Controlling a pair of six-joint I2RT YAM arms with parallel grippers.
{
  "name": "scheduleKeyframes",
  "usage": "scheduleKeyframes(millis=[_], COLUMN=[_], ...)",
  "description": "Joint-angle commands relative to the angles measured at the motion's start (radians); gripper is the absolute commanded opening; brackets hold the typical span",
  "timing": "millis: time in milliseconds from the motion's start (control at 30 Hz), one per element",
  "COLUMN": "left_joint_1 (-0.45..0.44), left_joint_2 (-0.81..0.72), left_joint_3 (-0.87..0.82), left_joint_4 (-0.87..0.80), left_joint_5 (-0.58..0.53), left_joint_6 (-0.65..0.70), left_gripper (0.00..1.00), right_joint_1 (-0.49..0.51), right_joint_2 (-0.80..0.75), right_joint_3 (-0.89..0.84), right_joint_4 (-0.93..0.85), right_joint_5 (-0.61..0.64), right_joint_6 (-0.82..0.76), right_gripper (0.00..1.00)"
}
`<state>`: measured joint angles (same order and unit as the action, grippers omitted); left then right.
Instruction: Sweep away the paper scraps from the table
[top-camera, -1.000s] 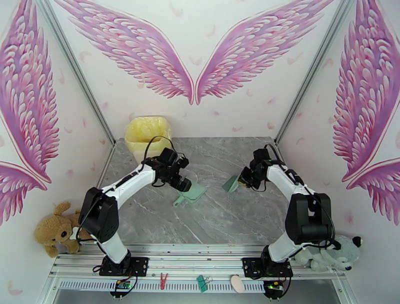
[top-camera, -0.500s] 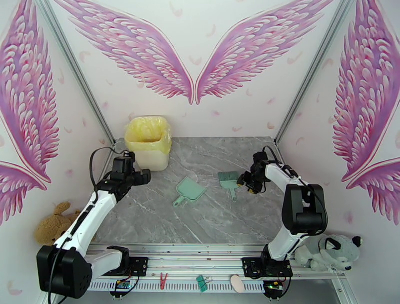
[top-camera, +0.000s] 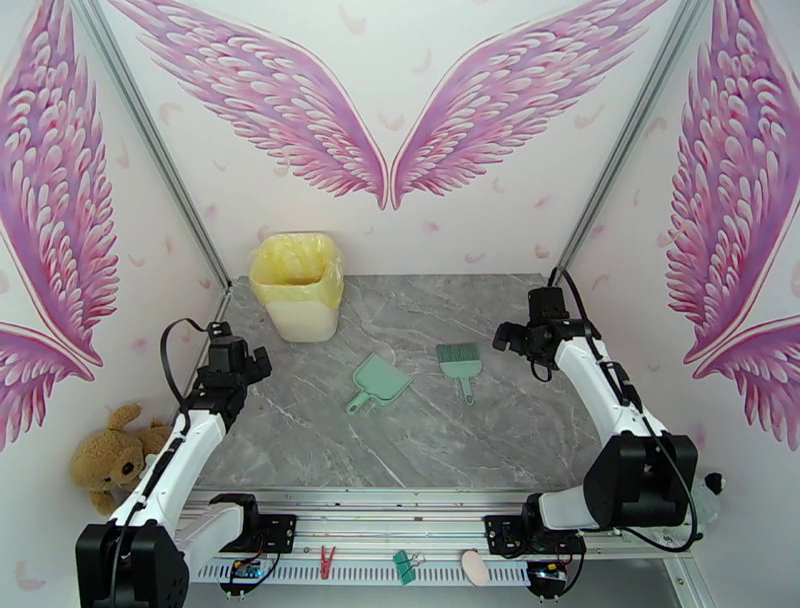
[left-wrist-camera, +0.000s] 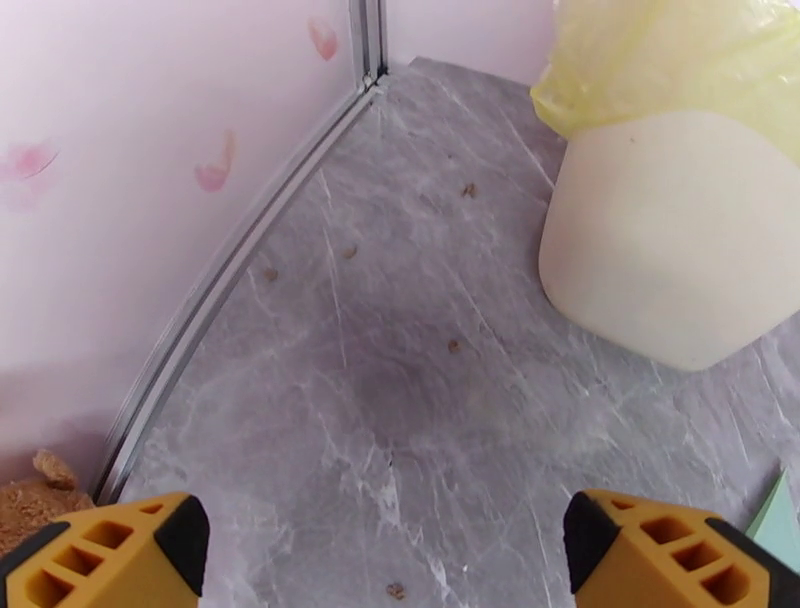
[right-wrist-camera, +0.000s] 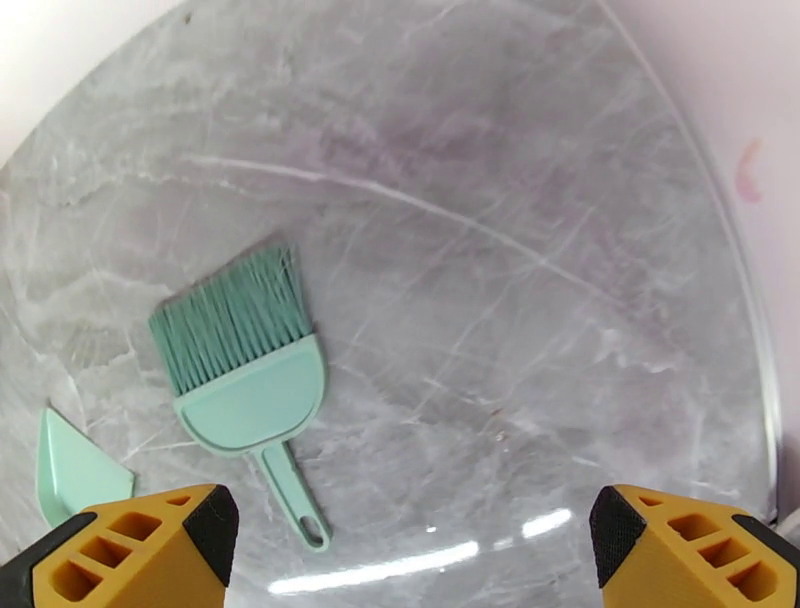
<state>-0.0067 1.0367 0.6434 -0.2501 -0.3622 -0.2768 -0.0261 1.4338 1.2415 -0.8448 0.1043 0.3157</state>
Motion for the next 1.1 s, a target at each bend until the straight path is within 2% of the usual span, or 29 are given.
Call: scheduleKeyframes(millis=[0,100,167,267,367,467,533,600,700,733,900,967,1067], left_joint_1=[0.002,0.002,0.002,0.004,0.001,0.001,0.002,0.002,-0.003,-0.007,-0.037,-0.044,-0.044], left_joint_2=[-0.075,-0.145,-0.134,-0.104,-0.052,0.014,0.078,0.159,0.267,0.306,0.514,0.481,0.49], left_joint_3=[-0.155,-0.386,-0.476,-0.468,-0.479,-0.457,-0.441,-0.404,-0.344,-0.331,-0.338,-0.305,-0.297], left_joint_4=[0.293,0.694,0.863,0.82,0.867,0.905,0.964,1.006,1.056,1.077,1.324,1.196,1.197], left_joint_5=[-0.044,-0.075,-0.106,-0.081,-0.059,-0.136,-0.146,-0.106,-0.024,0.003,0.084,0.076,0.078], left_joint_6=[0.037,0.1,0.13,0.146,0.135,0.125,0.147,0.168,0.182,0.203,0.284,0.277,0.28], left_gripper=[0.99,0.99,0.99,0.99,0.99,0.99,0.99,0.99,0.99,0.99,0.99,0.99,0.99], right_joint_1=[-0.005,-0.008,-0.008,-0.008,-0.007,-0.006,-0.006,-0.003,0.0,0.0,0.0,0.001,0.002], right_joint_2=[0.011,-0.011,-0.048,-0.097,-0.141,-0.208,-0.267,-0.33,-0.376,-0.375,-0.337,-0.331,-0.298], right_joint_3=[0.01,-0.023,-0.062,-0.111,-0.18,-0.282,-0.394,-0.549,-0.756,-0.794,-0.871,-0.918,-0.959], right_joint_4=[-0.078,-0.061,-0.016,0.034,0.116,0.251,0.43,0.694,1.07,1.14,1.261,1.354,1.452], right_joint_5=[0.119,0.144,0.152,0.184,0.19,0.227,0.244,0.224,0.111,0.074,0.034,0.022,-0.003], right_joint_6=[-0.044,-0.043,-0.03,-0.002,0.001,0.011,-0.025,-0.133,-0.319,-0.342,-0.204,-0.197,-0.189], right_gripper=[0.99,0.99,0.99,0.99,0.99,0.99,0.99,0.99,0.99,0.99,0.99,0.99,0.99])
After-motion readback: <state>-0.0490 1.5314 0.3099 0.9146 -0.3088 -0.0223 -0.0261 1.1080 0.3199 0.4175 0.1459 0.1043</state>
